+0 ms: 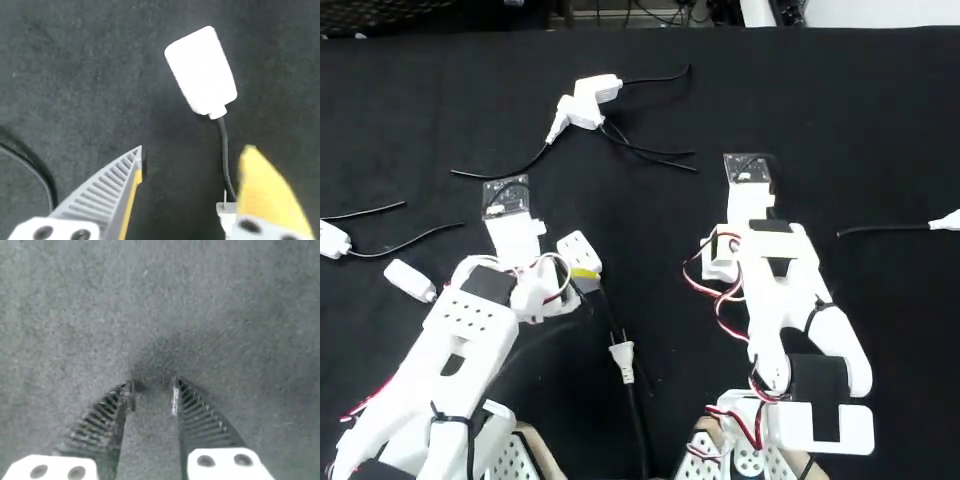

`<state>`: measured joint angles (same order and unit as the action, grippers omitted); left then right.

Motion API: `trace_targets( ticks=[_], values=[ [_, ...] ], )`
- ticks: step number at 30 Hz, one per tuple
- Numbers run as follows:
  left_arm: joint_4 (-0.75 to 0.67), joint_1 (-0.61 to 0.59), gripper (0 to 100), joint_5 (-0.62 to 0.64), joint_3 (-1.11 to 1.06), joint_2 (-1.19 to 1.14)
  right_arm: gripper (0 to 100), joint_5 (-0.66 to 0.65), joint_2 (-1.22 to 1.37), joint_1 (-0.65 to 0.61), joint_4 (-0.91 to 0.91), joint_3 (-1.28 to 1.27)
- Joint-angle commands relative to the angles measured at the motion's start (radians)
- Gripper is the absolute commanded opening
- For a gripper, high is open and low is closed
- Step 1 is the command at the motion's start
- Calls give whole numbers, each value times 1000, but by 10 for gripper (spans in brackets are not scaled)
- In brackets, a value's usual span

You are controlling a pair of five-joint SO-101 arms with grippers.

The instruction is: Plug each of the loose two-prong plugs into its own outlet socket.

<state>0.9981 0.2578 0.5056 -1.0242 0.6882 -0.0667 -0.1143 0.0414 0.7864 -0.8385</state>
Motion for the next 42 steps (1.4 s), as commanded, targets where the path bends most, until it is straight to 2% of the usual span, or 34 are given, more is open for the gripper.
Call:
trace_targets(
  ticks=[1, 4, 8, 11, 14, 20, 22, 29, 34, 42],
  values=[
    [17, 38, 417, 44, 16, -5, 114, 5, 1, -14, -12, 45],
    [77, 101, 356, -5, 21, -3, 114, 5, 1, -14, -12, 45],
    [170, 180, 181, 183, 44, -5, 114, 5, 1, -14, -12, 45],
    [167, 197, 102, 203, 35, -3, 114, 5, 1, -14, -12, 45],
    [147, 196, 122, 203, 24, -6, 114, 5, 1, -14, -12, 45],
    [-11, 343, 233, 219, -28, -92, 114, 5, 1, -14, -14, 45],
    [-44, 389, 269, 261, -28, -152, 114, 5, 1, -14, -14, 45],
    [94, 423, 263, 284, 104, -264, 114, 5, 1, -14, -14, 45],
    [98, 432, 255, 328, 134, -264, 114, 5, 1, -14, -14, 45],
    [100, 532, 256, 333, 136, -264, 114, 5, 1, -14, -14, 45]
  ],
)
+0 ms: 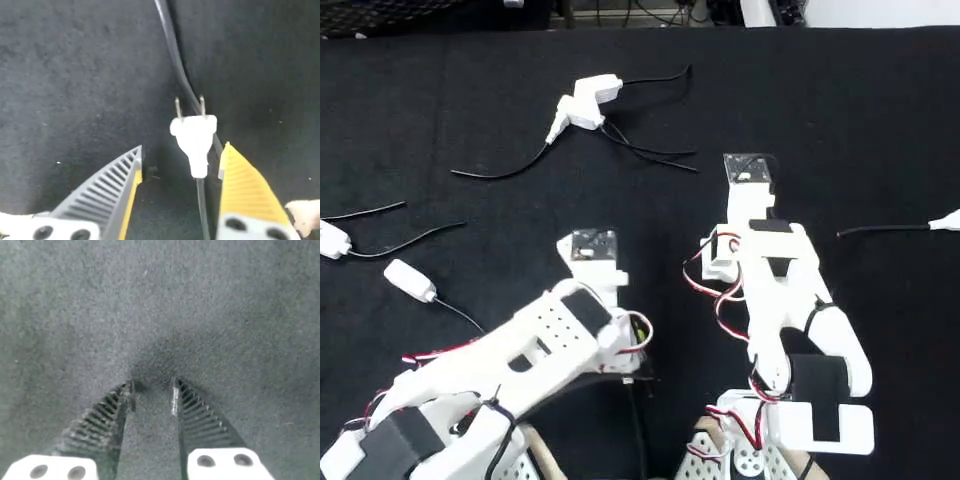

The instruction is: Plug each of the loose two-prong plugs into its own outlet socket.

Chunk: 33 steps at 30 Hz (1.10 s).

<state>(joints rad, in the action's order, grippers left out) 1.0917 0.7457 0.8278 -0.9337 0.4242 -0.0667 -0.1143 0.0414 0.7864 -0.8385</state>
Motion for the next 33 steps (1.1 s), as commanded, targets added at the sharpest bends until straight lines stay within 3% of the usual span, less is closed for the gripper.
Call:
trace_targets(
  ticks=[1, 13, 33],
  values=[
    [6, 53, 256, 11, 45, 0, 114, 5, 1, -14, -14, 45],
    [-170, 59, 252, 12, -39, -12, 114, 5, 1, -14, -14, 45],
    [-170, 62, 252, 6, -68, -12, 114, 5, 1, -12, -6, 45]
  ],
)
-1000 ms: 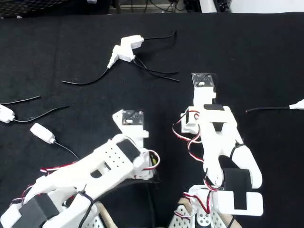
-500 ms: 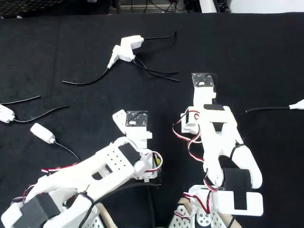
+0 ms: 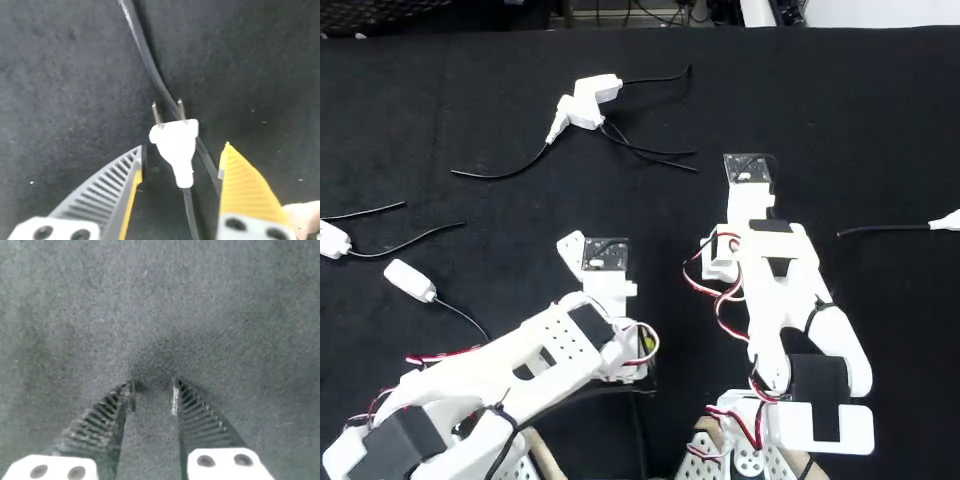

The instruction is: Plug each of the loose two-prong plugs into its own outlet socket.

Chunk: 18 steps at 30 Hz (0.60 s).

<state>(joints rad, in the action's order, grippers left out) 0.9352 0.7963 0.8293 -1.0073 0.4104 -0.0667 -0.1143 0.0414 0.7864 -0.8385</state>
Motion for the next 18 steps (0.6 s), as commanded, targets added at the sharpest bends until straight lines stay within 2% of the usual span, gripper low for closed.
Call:
trace_targets(
  ticks=[1, 3, 7, 9, 18],
  values=[
    [-14, 12, 249, 5, 4, 2, 114, 5, 1, -12, -6, 45],
    [-15, 12, 206, 5, 5, 2, 114, 5, 1, -12, -6, 44],
    [-32, 10, 51, 2, 12, 2, 114, 5, 1, -12, -6, 44],
    [-72, 7, 38, 2, 1, 2, 114, 5, 1, -12, -6, 44],
    [-74, 5, 29, 3, 4, 14, 114, 5, 1, -12, -6, 44]
  ],
)
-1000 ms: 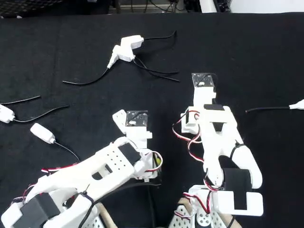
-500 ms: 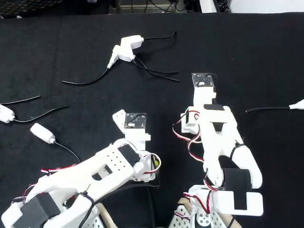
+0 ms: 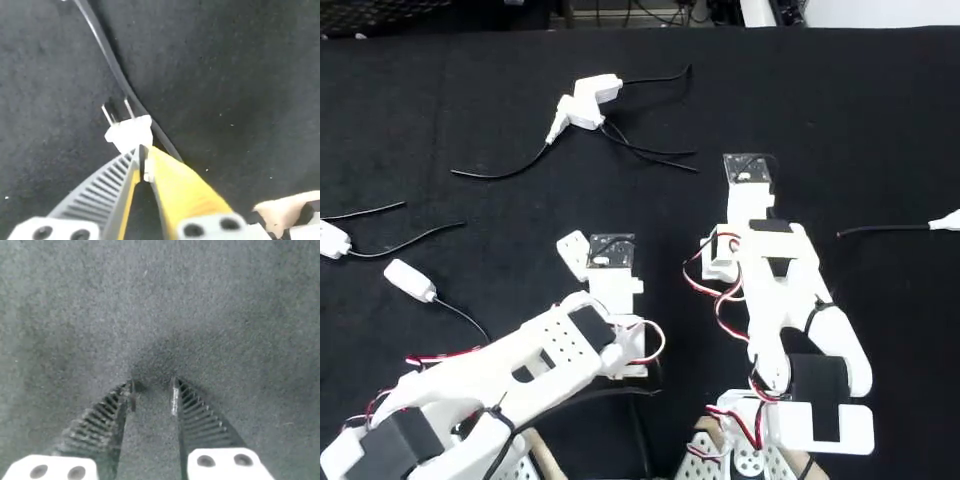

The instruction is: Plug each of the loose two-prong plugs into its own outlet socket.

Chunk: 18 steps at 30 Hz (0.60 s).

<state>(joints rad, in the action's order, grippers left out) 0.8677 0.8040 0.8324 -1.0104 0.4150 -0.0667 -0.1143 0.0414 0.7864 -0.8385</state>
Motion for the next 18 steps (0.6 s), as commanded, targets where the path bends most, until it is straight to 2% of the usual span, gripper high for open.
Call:
trace_targets(
  ticks=[1, 4, 7, 9, 11, 16, 18],
  values=[
    [-6, -4, 29, 0, 7, 9, 114, 5, 1, -12, -6, 44],
    [-3, -5, 30, -8, 4, 9, 115, 5, 1, -12, -6, 44],
    [43, -16, 30, -91, 15, 9, 115, 5, 1, -12, -6, 44],
    [48, -48, 42, -100, 19, 9, 116, 5, 1, -12, -6, 44],
    [44, -82, 113, -100, 19, 9, 116, 5, 1, -12, -6, 44],
    [52, -91, 402, -86, 8, -2, 116, 5, 1, -12, -6, 42],
    [52, -91, 453, -49, -8, 8, 116, 5, 1, -12, -6, 42]
  ],
)
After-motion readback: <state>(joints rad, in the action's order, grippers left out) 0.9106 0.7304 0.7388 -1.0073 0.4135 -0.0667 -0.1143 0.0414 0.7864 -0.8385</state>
